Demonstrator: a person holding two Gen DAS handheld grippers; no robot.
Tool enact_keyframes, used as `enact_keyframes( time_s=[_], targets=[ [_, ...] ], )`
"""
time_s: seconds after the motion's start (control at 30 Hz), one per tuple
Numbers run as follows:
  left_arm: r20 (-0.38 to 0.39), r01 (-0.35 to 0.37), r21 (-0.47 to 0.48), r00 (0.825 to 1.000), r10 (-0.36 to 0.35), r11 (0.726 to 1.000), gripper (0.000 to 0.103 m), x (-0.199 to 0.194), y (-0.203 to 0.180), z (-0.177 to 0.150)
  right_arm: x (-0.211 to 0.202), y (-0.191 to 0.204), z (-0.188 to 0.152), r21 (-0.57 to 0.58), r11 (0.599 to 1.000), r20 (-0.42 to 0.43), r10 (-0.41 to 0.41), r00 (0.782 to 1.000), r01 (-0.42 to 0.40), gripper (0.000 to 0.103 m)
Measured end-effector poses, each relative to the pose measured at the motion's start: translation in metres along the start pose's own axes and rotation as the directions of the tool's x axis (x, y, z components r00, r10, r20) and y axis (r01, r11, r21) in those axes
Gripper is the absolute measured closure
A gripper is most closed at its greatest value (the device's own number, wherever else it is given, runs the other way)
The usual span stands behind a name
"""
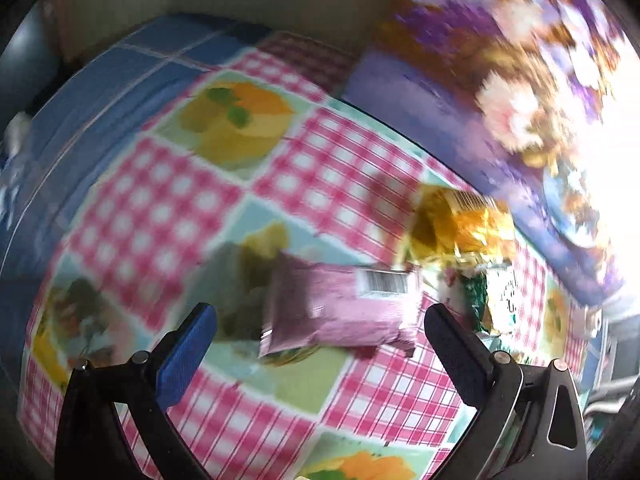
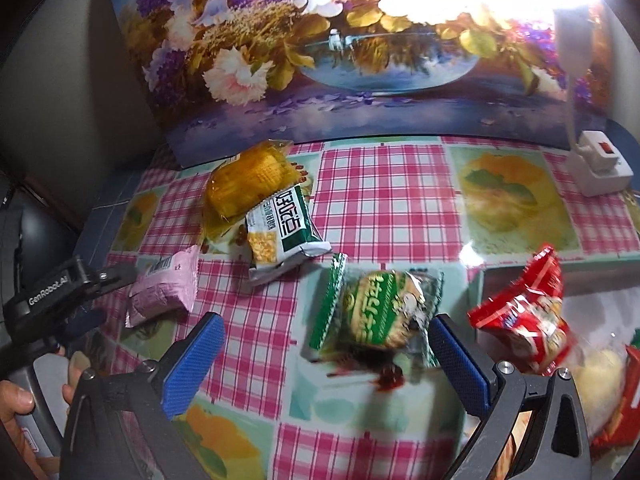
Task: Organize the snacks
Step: 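Withdraw both open tools from the tray back over the remaining snacks, then grasp the green cookie packet with the right tool while the left tool grasps the pink packet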
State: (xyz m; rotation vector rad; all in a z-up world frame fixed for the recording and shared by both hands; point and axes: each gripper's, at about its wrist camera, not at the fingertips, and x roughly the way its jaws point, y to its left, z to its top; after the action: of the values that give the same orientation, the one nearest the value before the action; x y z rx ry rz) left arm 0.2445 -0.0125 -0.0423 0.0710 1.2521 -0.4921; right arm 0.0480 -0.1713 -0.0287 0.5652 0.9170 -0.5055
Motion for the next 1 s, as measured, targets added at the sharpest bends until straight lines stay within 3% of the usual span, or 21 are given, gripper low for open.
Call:
enact_keyframes(
  time_s=[0.13,0.4,0.6,0.7,0.87,1.0],
  targets=[
    [-0.027,-0.027,0.082,0.999,0.03,0.996,0.0,0.018,-0.018,0.005,0.011,0.003,0.007,-0.02,1.0,-0.016,-0.015,1.0,0.015,0.004],
    [-0.062,-0.076,0.149,0.994,0.086,0.986,0.0,0.044,-0.03,0.012,0.029,-0.005,0.02,-0.002,0.998,-0.041,-0.065,0.997,0.065,0.016],
    [-0.052,-0.068,0.148,0.996,0.076,0.987,0.0,0.05,-0.034,0.01,0.036,0.004,0.017,-0.03,0.999,-0.058,-0.028,0.998,0.026,0.021],
    [-0.039,-0.08,0.162,0.995,0.088,0.984,0.0,0.05,-0.037,0.007,0.04,0.007,0.015,-0.056,0.996,-0.052,-0.078,0.996,0.075,0.021],
    [-0.032,-0.089,0.165,0.995,0.095,0.982,0.001,0.053,-0.04,0.0,0.049,0.006,0.011,-0.063,0.994,-0.066,-0.095,0.993,0.09,0.023],
    [-0.009,-0.11,0.18,0.993,0.114,0.977,0.009,0.049,-0.041,-0.005,0.048,0.006,0.008,-0.065,0.994,-0.058,-0.095,0.994,0.091,0.032]
  ],
)
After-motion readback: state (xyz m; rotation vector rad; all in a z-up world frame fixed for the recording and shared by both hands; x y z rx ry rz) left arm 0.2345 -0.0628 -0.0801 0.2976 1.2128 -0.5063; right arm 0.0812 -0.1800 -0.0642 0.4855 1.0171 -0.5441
